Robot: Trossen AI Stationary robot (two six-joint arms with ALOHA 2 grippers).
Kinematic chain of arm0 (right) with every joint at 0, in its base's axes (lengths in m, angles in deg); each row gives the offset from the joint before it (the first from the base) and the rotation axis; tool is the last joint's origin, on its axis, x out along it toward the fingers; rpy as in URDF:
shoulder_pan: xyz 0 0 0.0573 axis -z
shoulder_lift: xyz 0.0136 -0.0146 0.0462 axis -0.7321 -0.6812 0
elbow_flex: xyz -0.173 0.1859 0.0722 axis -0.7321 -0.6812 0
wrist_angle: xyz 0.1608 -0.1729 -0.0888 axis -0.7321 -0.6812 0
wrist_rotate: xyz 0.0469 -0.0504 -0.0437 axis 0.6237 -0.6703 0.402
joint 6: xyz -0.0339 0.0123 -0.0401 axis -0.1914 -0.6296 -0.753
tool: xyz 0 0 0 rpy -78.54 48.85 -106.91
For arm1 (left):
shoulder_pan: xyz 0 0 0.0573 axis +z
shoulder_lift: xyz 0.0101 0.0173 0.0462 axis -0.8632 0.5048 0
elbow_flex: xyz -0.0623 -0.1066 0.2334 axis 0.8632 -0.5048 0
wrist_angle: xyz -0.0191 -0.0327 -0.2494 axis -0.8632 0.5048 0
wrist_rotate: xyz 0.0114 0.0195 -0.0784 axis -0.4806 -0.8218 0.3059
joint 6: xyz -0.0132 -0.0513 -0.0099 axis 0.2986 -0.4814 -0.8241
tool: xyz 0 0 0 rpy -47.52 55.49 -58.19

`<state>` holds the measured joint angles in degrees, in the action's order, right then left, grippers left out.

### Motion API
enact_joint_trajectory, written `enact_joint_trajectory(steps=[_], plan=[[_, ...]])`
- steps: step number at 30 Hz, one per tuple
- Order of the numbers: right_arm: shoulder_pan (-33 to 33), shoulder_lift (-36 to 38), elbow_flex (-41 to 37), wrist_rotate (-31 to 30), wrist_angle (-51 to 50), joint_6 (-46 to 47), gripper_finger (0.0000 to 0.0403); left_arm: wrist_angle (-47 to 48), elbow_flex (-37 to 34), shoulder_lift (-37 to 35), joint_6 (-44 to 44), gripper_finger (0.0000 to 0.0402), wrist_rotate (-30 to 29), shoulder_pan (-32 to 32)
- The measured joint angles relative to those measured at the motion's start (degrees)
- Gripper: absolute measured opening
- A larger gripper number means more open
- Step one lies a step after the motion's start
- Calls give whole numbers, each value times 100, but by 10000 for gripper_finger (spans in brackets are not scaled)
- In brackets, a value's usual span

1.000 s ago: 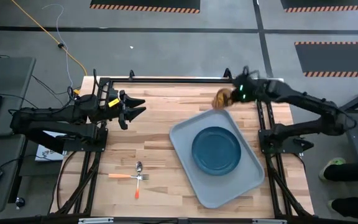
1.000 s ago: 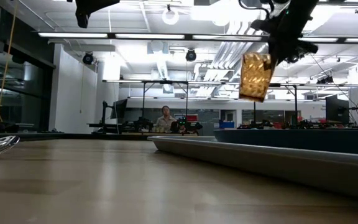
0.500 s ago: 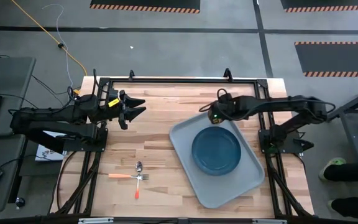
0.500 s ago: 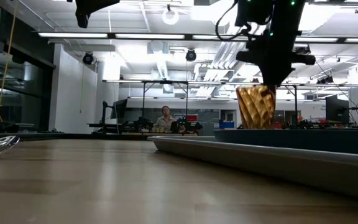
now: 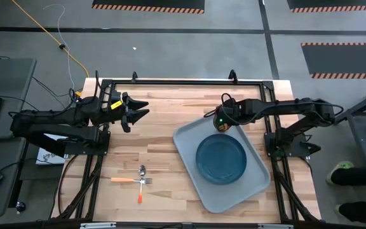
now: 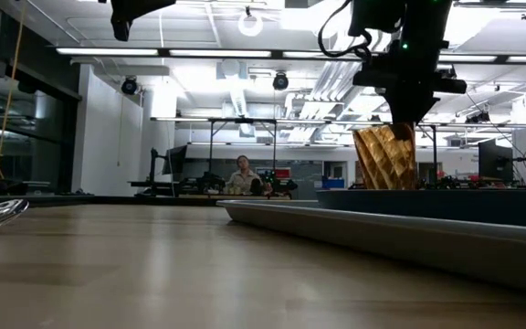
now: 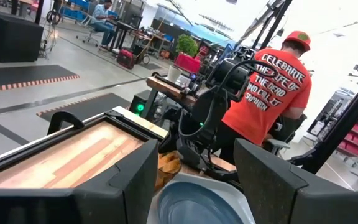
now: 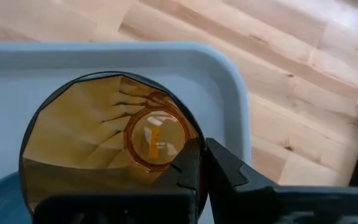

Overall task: Pick and place plate/cup/fork/spoon on tray
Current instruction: Put the brown glass on the gray serving tray to the top left of the blue plate

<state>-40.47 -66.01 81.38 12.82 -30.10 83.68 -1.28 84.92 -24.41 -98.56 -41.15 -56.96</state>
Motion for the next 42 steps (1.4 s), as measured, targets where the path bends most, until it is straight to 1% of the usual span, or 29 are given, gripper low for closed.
enact_joint_trajectory(steps=[2, 7, 10, 13, 16, 19, 21, 23, 25, 27, 31, 34, 42], plan=[[74, 0, 0, -66, -16, -114, 0, 0, 1, -1, 0, 200, 0, 0], [413, 0, 0, 43, 75, -671, 0, 0, 2, 0, 0, 200, 0, 0], [595, 10, -111, 247, 328, -1312, 0, 0, 2, -1, 0, 200, 0, 2], [745, 273, -512, 643, 708, -1725, 0, 0, 2, -2, 0, 200, 0, 1], [764, 872, -963, 755, 1327, -1666, 0, 0, 2, -2, -2, 200, 0, 0], [764, 1513, -1387, 810, 1605, -1513, 0, 0, 2, 0, -1, 200, 0, 1], [828, 1785, -1556, 837, 1601, -1323, 0, -1, 2, 12, 0, 200, -18, 2], [887, 1899, -1669, 821, 1495, -1038, 0, 6, 2, 44, 0, 200, -31, 2], [895, 1868, -1701, 693, 1462, -842, 0, 9, 2, 42, -2, 200, -38, 2], [891, 1723, -1683, 603, 1523, -837, 0, -2, 2, 37, -2, 200, -46, 2], [891, 1302, -1685, 752, 1675, -732, 0, 0, 2, 40, -2, 200, -46, 2], [878, 1113, -1650, 747, 1650, -641, 0, 0, 2, 40, -2, 200, -46, 2], [878, 1113, -1657, 829, 1588, -580, 3, 0, 2, 40, -2, 200, -46, 2]])
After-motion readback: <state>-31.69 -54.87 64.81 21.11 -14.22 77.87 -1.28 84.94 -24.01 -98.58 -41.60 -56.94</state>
